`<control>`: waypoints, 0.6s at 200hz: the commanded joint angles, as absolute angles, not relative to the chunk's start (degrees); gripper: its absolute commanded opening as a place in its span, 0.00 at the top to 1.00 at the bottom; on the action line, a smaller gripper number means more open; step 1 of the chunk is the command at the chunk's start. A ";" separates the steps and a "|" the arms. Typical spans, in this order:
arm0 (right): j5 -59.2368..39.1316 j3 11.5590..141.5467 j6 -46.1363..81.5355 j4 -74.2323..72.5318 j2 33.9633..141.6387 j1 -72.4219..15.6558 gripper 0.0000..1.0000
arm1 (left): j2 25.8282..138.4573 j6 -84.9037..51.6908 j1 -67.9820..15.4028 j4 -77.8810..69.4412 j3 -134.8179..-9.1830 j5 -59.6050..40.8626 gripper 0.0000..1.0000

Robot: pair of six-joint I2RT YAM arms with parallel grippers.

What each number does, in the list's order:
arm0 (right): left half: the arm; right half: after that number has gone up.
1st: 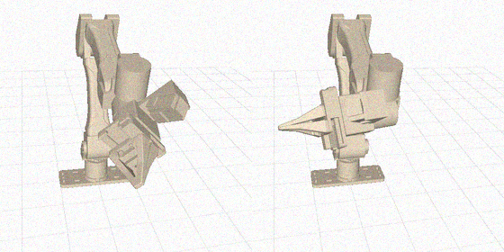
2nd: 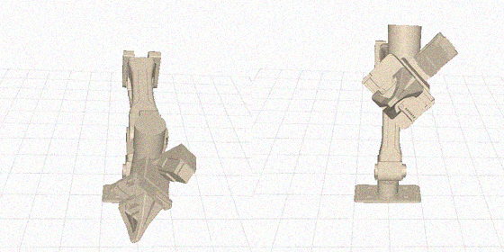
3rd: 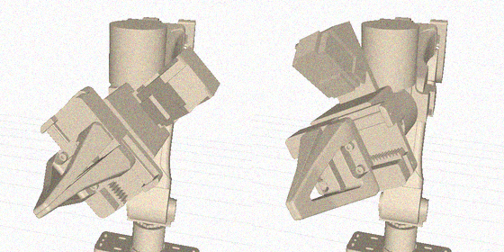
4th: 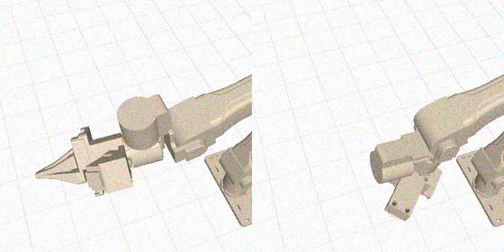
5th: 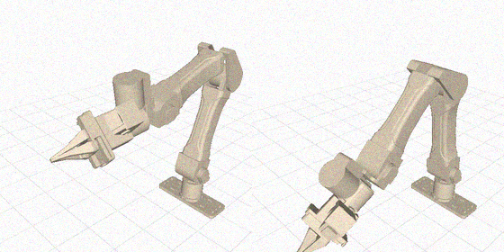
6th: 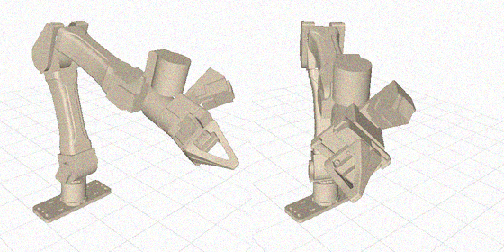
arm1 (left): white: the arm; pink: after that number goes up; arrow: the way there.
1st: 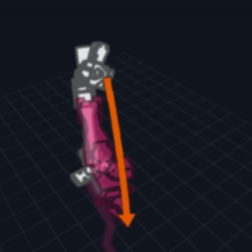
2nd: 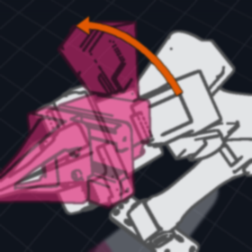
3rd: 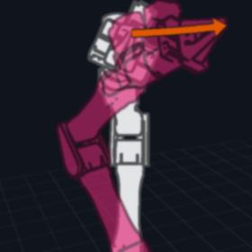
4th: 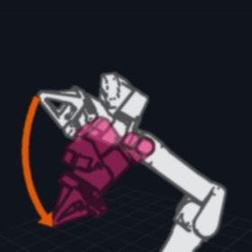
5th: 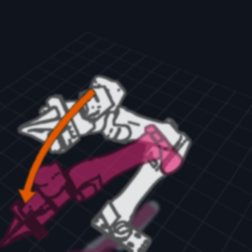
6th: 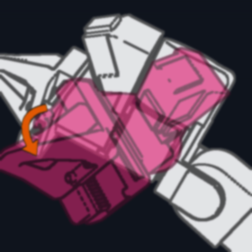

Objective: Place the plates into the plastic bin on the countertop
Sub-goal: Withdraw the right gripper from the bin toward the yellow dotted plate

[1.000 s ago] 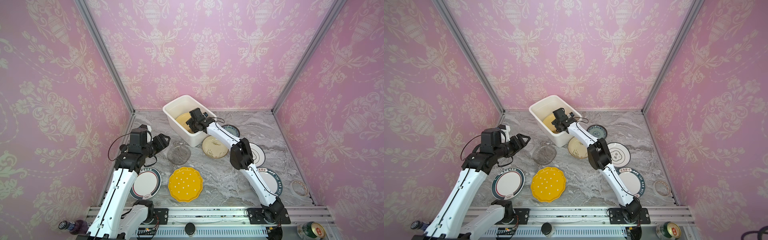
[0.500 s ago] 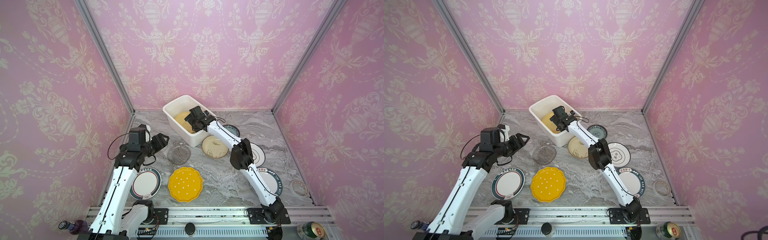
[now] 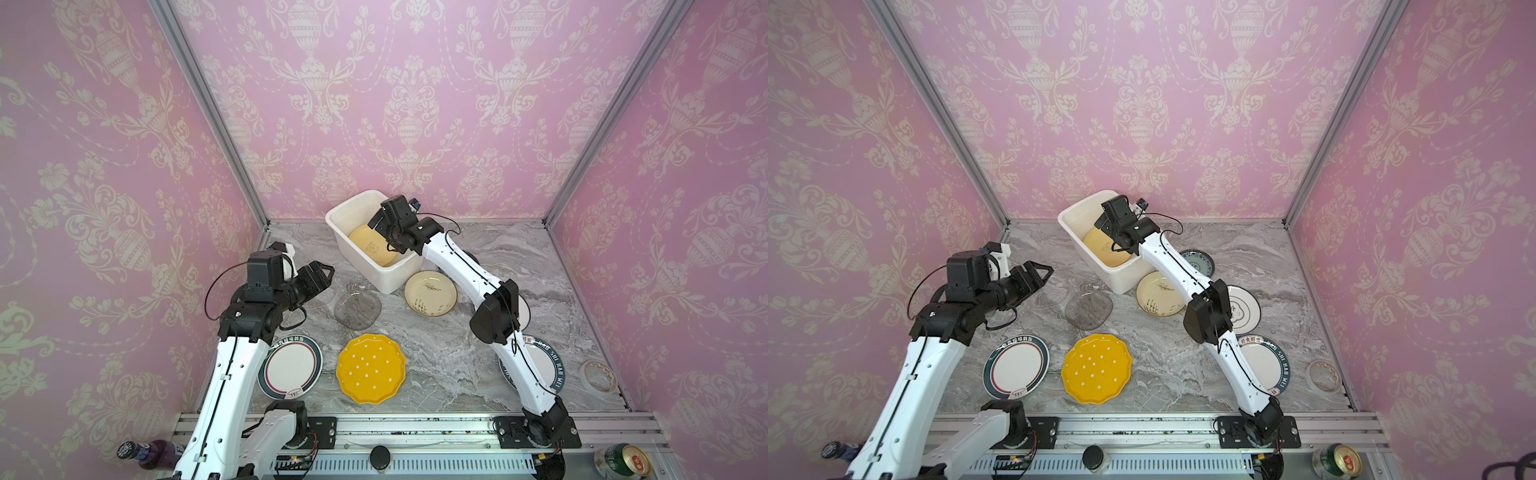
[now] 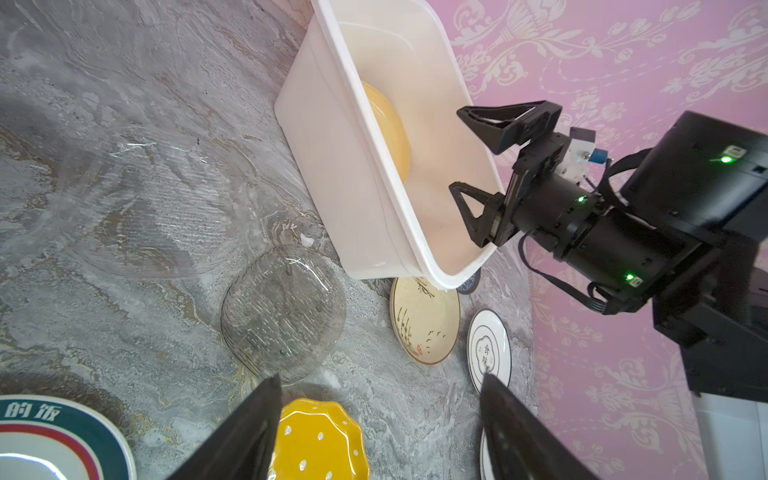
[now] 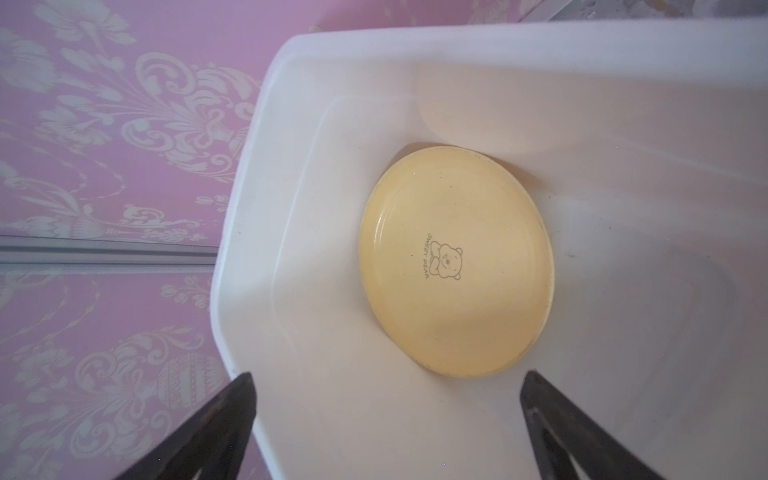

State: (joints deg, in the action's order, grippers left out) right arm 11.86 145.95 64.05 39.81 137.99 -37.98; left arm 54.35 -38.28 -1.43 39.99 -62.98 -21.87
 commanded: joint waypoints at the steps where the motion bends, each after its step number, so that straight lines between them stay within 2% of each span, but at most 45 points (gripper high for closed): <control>1: 13.20 147.58 57.40 41.44 132.64 -39.39 0.00 | 52.61 -38.29 -0.88 45.75 -66.05 -23.94 0.23; 30: 12.25 145.24 49.05 42.23 126.14 -41.65 0.01 | 52.27 -40.51 -0.86 55.74 -67.37 -26.85 0.23; 51: 9.34 138.26 44.65 42.17 118.91 -42.86 0.00 | 52.97 -41.13 -0.97 64.64 -66.66 -31.15 0.24; 89: 1.88 116.98 42.23 39.47 102.15 -44.31 0.01 | 50.97 -38.33 -1.05 74.46 -63.51 -33.42 0.22; 120: 1.01 97.22 45.21 38.46 88.07 -46.97 0.01 | 50.01 -36.29 -1.32 77.33 -61.52 -32.90 0.20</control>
